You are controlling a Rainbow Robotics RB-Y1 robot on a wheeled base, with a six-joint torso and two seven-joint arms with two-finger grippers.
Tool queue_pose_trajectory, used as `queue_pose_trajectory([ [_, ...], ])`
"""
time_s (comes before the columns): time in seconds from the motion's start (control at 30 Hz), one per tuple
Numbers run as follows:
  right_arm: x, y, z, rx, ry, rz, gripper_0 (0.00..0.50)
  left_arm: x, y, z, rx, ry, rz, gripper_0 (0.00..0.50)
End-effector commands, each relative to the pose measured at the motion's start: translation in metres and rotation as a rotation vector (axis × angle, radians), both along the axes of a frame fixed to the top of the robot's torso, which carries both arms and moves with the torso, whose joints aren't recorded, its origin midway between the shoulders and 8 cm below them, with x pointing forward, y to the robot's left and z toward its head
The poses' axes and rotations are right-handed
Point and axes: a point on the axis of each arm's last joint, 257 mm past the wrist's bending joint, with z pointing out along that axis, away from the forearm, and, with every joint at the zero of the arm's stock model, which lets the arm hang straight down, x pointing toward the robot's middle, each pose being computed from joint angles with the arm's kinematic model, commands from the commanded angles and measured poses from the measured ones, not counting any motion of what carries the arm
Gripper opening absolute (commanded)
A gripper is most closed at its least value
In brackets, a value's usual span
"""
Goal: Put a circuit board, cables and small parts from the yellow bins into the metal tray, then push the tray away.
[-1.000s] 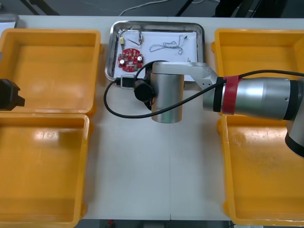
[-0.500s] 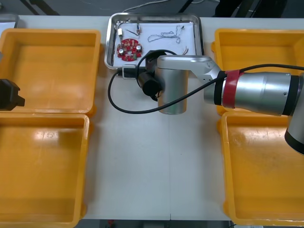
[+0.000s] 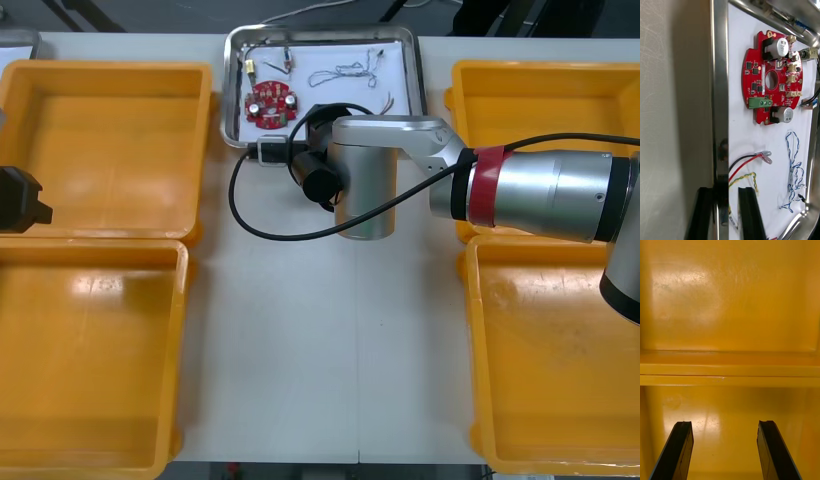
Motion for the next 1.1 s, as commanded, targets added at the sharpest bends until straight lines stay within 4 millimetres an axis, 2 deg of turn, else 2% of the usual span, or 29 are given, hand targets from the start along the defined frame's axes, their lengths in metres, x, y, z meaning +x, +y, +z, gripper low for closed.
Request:
queue_pose_trajectory([
  [0.03, 0.001, 0.027, 0.033, -0.026, -0.064, 0.059, 0.44, -0.006, 0.017, 0.012, 0.036, -0.026, 0.04, 0.5],
  [0.07, 0.001, 0.026, 0.032, -0.029, -0.063, 0.057, 0.498, -0.006, 0.017, 0.012, 0.036, -0.026, 0.04, 0.5],
  [0.4, -0.004, 0.024, 0.037, -0.05, -0.067, 0.049, 0.5, -0.006, 0.017, 0.012, 0.036, -0.026, 0.04, 0.5],
  [0.5, -0.012, 0.023, 0.038, -0.048, -0.044, 0.02, 0.5, -0.006, 0.017, 0.012, 0.036, -0.026, 0.04, 0.5],
  [0.6, -0.024, 0.022, 0.035, -0.02, 0.016, -0.017, 0.5, -0.006, 0.017, 0.012, 0.036, -0.026, 0.04, 0.5],
  [0.8, -0.063, 0.004, 0.031, 0.047, 0.147, -0.119, 0.5, -0.006, 0.017, 0.012, 0.036, -0.026, 0.04, 0.5],
  [1.0, -0.102, -0.024, 0.041, 0.141, 0.264, -0.225, 0.5, -0.006, 0.017, 0.012, 0.036, -0.026, 0.04, 0.5],
  [1.1, -0.121, -0.047, 0.045, 0.215, 0.364, -0.3, 0.5, -0.006, 0.017, 0.012, 0.036, -0.026, 0.04, 0.5],
])
